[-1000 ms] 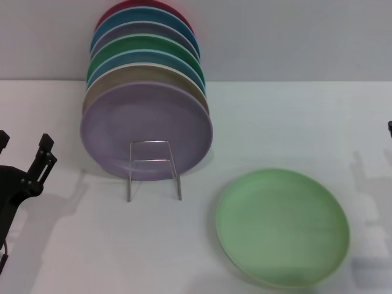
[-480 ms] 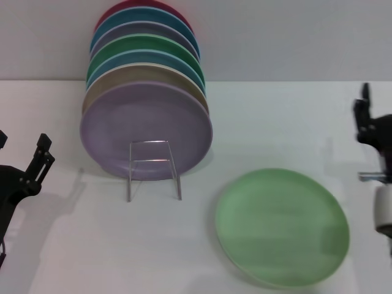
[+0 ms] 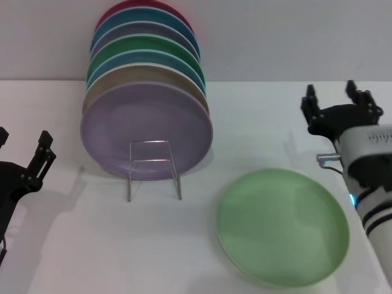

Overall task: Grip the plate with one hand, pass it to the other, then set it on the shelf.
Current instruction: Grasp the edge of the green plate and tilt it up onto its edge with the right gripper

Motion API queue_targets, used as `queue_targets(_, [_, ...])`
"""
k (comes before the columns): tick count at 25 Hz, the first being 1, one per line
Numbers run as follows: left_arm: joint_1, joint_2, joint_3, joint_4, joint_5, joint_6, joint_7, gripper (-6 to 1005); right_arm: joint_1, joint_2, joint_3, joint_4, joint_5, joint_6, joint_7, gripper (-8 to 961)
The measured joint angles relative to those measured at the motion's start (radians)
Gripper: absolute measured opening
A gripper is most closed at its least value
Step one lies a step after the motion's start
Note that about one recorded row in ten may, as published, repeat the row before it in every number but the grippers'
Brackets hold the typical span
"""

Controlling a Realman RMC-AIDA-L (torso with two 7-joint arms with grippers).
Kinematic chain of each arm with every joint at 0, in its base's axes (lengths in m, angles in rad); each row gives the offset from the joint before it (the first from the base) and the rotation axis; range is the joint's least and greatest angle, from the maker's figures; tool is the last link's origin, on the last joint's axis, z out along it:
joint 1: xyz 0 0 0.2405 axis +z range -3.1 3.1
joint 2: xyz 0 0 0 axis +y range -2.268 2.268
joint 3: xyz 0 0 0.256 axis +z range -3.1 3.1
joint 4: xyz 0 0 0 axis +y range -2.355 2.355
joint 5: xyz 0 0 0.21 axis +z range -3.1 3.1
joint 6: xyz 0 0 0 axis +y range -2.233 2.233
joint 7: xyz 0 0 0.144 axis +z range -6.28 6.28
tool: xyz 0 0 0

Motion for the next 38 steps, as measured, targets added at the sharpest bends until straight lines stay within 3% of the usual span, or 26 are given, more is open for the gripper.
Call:
queue_targets(1, [0.0,0.0,0.0,0.0,0.0,0.0,0.0,809,0.0,0.0,0.0,0.0,0.0,0.0,0.0,663])
queue_targets(2, [-0.001,0.0,0.0,0.0,0.0,0.0,0.0,809,-0.025,0.004,0.054,0.041,0.0,0.113,-0.032,663])
queue_targets(3, [-0.002,0.001,0.0,0.001,0.0,-0.001,0.0,809,-0.025,0.004,0.054,0.041,0.0,0.113,-0.032,663])
queue_targets(7, [-0.006,0.001,0.0,0.002,0.0,-0.002,0.0,808,-0.075,0.004,0.176,0.117,0.001,0.391,-0.112,664])
queue_targets(8, [-0.006,0.001,0.0,0.002,0.0,-0.002,0.0,808,-0.075,0.004,0.176,0.117,0.001,0.391,-0.112,664])
queue_targets(16, [-0.009,-0.001,0.0,-0.007,0.0,-0.002,0.0,806,-0.15,0.009,0.492,0.214,-0.062,0.903,-0.092,664])
queue_targets(17, [-0.01,-0.001,0.0,-0.009,0.0,-0.002,0.0,806,-0.141,0.01,0.575,0.225,-0.132,1.026,-0.029,663])
queue_targets(18, [-0.01,-0.001,0.0,-0.01,0.0,-0.002,0.0,806,-0.141,0.01,0.575,0.225,-0.132,1.026,-0.029,663])
queue_targets(23, [-0.016,-0.004,0.002,-0.014,0.0,-0.002,-0.002,805,-0.085,0.01,0.749,0.276,-0.355,1.308,0.16,663])
queue_targets(32, [-0.016,-0.005,0.0,-0.038,-0.001,-0.005,-0.001,803,0.022,0.009,0.987,0.363,-0.519,1.73,0.308,662])
queue_targets(37, [-0.02,-0.005,-0.009,-0.04,-0.002,-0.002,-0.001,802,0.121,0.007,1.106,0.36,-0.625,1.971,0.371,662])
queue_targets(38, [-0.021,-0.005,-0.015,-0.041,-0.002,-0.001,-0.001,802,0.121,0.007,1.106,0.36,-0.625,1.971,0.371,662])
